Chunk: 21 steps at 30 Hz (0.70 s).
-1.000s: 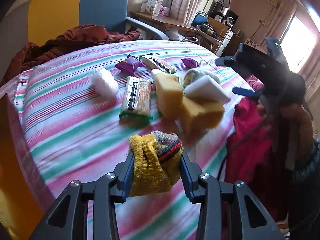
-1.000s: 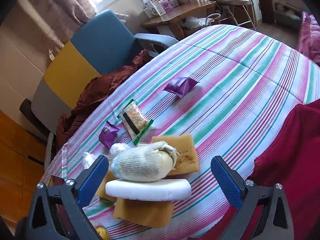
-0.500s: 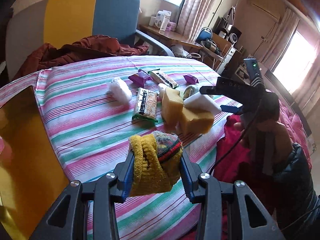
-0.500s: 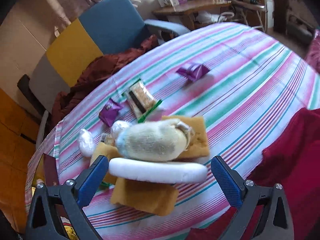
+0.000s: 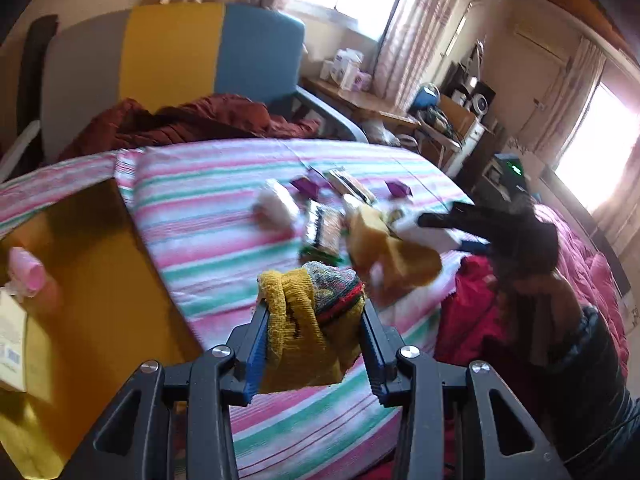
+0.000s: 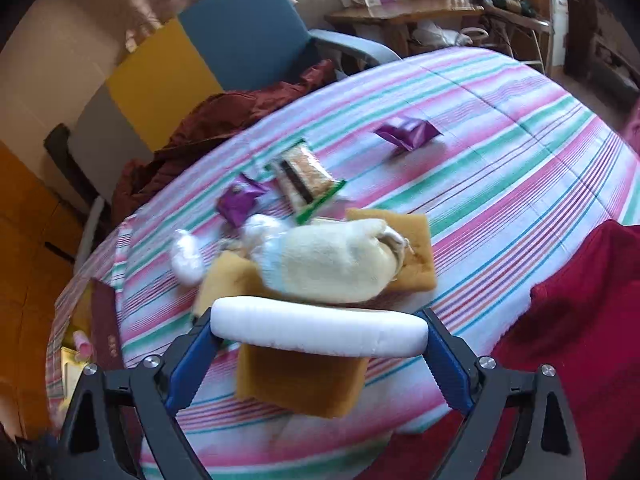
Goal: Organize objects
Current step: 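Carry both items into the gold tray and open both tools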
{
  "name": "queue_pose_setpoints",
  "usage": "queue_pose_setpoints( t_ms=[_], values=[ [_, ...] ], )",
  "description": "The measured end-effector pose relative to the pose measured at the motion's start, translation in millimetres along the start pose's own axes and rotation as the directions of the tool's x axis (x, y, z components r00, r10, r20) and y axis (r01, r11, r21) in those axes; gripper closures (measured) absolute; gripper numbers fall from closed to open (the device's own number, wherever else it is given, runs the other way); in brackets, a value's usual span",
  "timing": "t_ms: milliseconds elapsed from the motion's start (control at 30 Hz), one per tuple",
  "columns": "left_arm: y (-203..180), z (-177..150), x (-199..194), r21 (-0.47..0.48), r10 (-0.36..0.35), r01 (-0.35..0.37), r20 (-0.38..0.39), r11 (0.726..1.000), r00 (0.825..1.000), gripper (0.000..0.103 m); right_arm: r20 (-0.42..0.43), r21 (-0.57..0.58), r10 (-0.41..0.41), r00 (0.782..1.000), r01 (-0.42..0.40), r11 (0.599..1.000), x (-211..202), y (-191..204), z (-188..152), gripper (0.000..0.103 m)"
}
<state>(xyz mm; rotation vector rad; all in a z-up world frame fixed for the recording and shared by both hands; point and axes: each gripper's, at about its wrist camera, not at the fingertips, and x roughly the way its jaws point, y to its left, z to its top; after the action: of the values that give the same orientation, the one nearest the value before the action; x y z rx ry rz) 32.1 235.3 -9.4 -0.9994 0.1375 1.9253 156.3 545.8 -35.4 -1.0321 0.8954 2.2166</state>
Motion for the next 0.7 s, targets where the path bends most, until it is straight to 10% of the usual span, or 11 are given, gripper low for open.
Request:
queue_pose_setpoints(
  t_ms=[133,233,700],
  values=[
    [25.6,-4.3,-21.6,-0.051,0.048,-0.047,0.036,0.998,0.998,0.062,0.068,0.0,0.129,0.989,-0.129,0.992,-38.5,9.0,-9.1,0.008],
    [49.2,-9.6,-40.4,-0.1,0.092,-0.085,0.063,0.991,0.994,0.062,0.096,0.068,0.322,0.942,-0.329,0.942,-57.2,8.5,-5.3,0.007],
    [140.4,-66.9,-105.0,-0.313,0.337,-0.304,0.056,0.9,0.94,0.06,-0.146,-0.247,0.45,0.881,-0.473,0.846,-32.6,175.6,-46.1,0.007]
  ],
)
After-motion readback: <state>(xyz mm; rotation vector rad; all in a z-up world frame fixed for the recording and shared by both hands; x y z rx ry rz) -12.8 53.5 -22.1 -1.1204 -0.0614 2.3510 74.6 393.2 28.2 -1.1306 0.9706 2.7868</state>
